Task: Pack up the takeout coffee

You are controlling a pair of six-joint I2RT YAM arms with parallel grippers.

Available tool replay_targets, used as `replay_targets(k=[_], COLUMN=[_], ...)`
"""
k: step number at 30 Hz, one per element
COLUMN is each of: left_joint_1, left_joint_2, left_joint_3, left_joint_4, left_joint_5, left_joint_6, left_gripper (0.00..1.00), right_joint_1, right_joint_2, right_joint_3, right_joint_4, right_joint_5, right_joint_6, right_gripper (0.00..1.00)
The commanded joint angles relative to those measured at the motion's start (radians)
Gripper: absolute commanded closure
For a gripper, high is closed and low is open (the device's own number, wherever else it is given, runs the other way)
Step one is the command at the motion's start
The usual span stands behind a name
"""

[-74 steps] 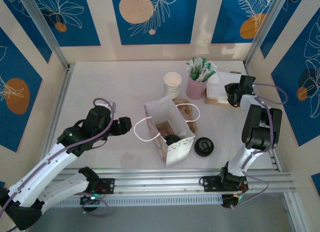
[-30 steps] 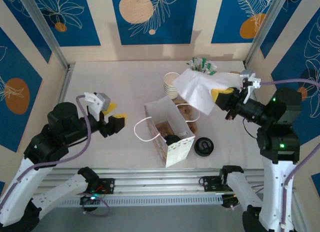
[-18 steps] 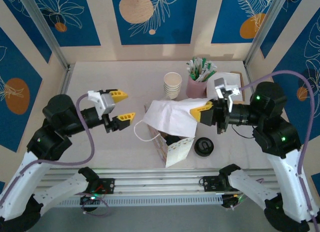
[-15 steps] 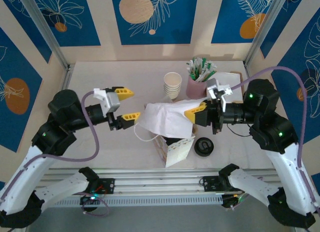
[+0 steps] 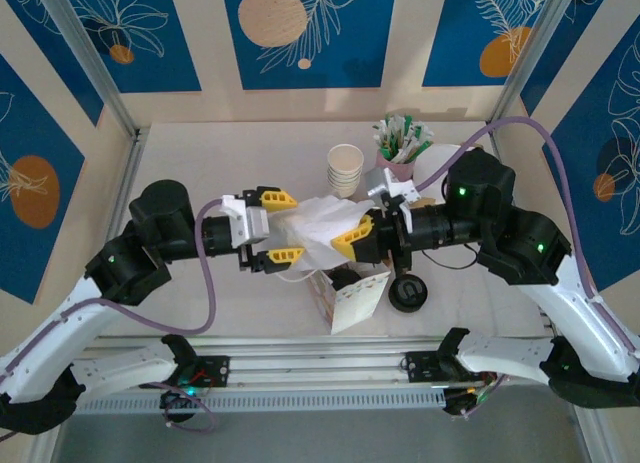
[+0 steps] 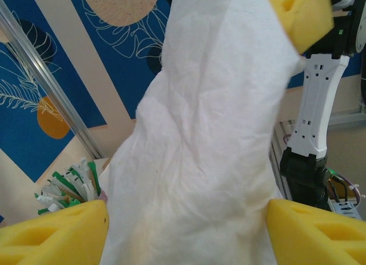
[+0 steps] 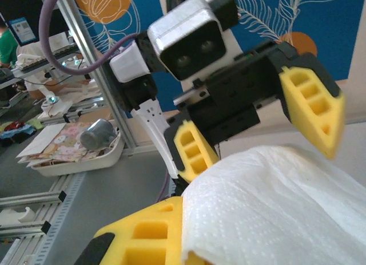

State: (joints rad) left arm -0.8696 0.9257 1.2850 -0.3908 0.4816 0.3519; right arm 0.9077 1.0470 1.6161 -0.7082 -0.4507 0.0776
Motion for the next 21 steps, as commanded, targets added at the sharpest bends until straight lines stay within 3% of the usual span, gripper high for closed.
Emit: replay_targets(k=[1, 6, 9, 12, 14, 19, 21], left_joint_1=[-0.028, -0.048, -0.052, -0.054, -0.055, -0.059, -0.06], left_joint_2=[-0.002, -0.001, -0.01, -0.033, -0.044, -0.053, -0.052], left_joint_3=[-0.023, -0.064, -0.083, -0.127, -0.151, -0.18, -0.193], left_joint_4=[0.022, 0.082, 0.135, 0.257, 0.33, 0.443, 0.464], left_joint_5=[-0.023, -0.046, -0.091, -0.151, -0.183, -0.213, -0.209], left_joint_6=[0.021, 0.007, -0.008, -0.057, -0.096, -0.15, -0.134], left_gripper=[0.28, 0.38, 0.52, 0.74, 0.84, 0.98, 1.0], right_joint_1=[0.056, 0.097, 0.099, 0.1, 0.1, 0.1, 0.099], right_joint_2=[0.005, 0.002, -0.016, -0.053, -0.076, -0.093, -0.087], right_joint_3=[0.037, 0.018, -0.025, -0.109, -0.168, -0.269, -0.29], right_joint_4=[-0.004, 0.016, 0.023, 0.075, 0.116, 0.188, 0.207], right_joint_5=[0.072, 0.118, 0.173, 0.207, 0.22, 0.269, 0.258], right_joint_6=[-0.044, -0.046, -0.028, 0.014, 0.048, 0.121, 0.137], right_gripper=[1.0, 1.0, 1.0, 1.0, 1.0, 0.99, 0.9])
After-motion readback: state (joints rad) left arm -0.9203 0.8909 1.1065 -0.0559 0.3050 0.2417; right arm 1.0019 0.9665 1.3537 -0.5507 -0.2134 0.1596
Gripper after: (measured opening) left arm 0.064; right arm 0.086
